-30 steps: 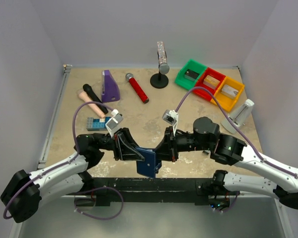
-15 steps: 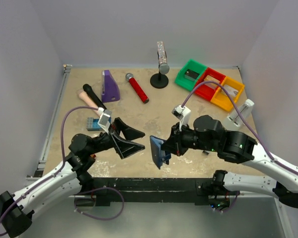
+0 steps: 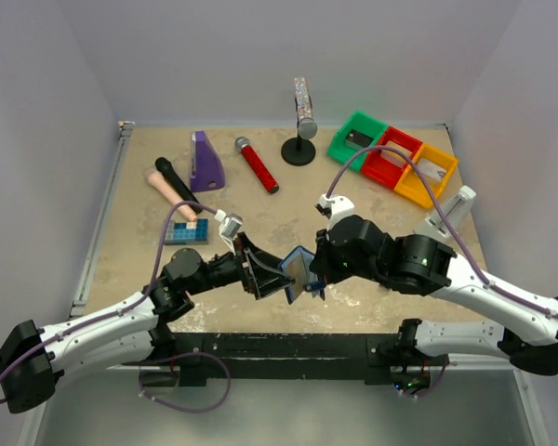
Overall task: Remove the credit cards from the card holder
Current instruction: Open the card holder, then place the card holder at the center of the board.
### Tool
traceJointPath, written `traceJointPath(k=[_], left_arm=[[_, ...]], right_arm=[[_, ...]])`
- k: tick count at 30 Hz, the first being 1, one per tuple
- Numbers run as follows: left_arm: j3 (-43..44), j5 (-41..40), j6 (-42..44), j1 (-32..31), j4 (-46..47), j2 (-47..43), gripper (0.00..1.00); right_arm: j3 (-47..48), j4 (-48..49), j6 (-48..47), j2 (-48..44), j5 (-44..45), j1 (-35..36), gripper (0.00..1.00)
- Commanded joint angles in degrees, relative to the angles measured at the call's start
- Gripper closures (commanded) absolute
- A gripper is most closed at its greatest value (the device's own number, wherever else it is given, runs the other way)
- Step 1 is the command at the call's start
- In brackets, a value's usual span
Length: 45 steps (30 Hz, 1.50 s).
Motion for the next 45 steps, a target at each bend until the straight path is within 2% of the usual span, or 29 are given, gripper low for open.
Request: traceJointPath(k=[1,11,16,23,25,26,27,28,29,31,33,34,35,36,39,42,45], left_arm=[[-0.4,-5.2,1.9,-0.2,2.6,-1.7,0.03],[-0.1,-4.9,4.0,-0.2,-1.4,-2.9,0.36],[0.2,-5.4,5.5,-0.2,-4.1,-4.2,0.49],[0.9,-5.5,6.8,-0.2,-7.8,-5.0,0.77],[1.0,-5.9,7.2,-0.2,-8.5,-5.6,0.88],[1.4,-6.0,7.4,-0.2,-9.9,-5.9,0.96],[1.8,-6.4,7.7,-0.2,-11.3,-6.3,1.0],[2.7,-6.8,8.0,-0.2,-13.4,-6.6,1.0],[3.5,-7.2,8.3,-0.2,-15.8,-7.0,1.0],[6.5,-8.7,9.0,-0.2,-22.2,-7.7,1.0],[10.4,-11.1,9.7,-0.2,-30.0,-7.9,1.0],[12.5,-12.8,9.9,-0.2,-36.1,-7.6,1.0],[14.9,-14.0,10.4,-0.2,-39.7,-7.1,1.0],[16.9,-14.7,10.7,-0.2,-43.1,-6.3,1.0],[21.5,-16.9,10.3,-0.2,-50.4,-4.5,1.0],[26.9,-19.2,8.5,-0.3,-58.7,-2.2,1.0],[32.7,-24.9,6.6,-0.5,-67.1,1.1,1.0]], right_arm=[[0.3,1.7,3.2,-1.2,0.9,0.4,1.0],[-1.3,5.2,4.6,-2.5,-4.3,0.3,1.0],[-1.8,5.8,5.2,-3.1,-5.5,-0.1,1.0],[-2.9,7.1,5.1,-3.9,-6.3,-0.2,1.0],[-3.7,7.9,4.5,-4.6,-6.5,-0.2,1.0],[-4.0,8.2,4.0,-4.7,-6.7,-0.2,1.0],[-4.0,7.9,3.4,-4.8,-6.9,-0.2,1.0],[-3.7,7.3,2.7,-5.0,-7.0,-0.2,0.97],[-3.5,6.5,1.9,-5.3,-6.5,-0.2,0.87],[-3.4,4.8,0.6,-6.8,-4.6,-0.2,0.58],[-3.7,4.0,-1.3,-9.1,-2.8,-0.2,0.37],[-3.5,3.7,-2.7,-10.2,-2.0,-0.2,0.3],[-2.9,3.3,-3.7,-10.9,-1.6,-0.2,0.16],[-2.6,3.3,-5.0,-11.6,-2.0,-0.2,0.12],[-1.5,4.2,-7.7,-12.7,-3.4,-0.2,0.09],[0.1,4.7,-8.9,-10.3,-5.5,-0.1,0.05],[0.1,6.9,-8.7,-7.3,-7.0,0.6,0.01]])
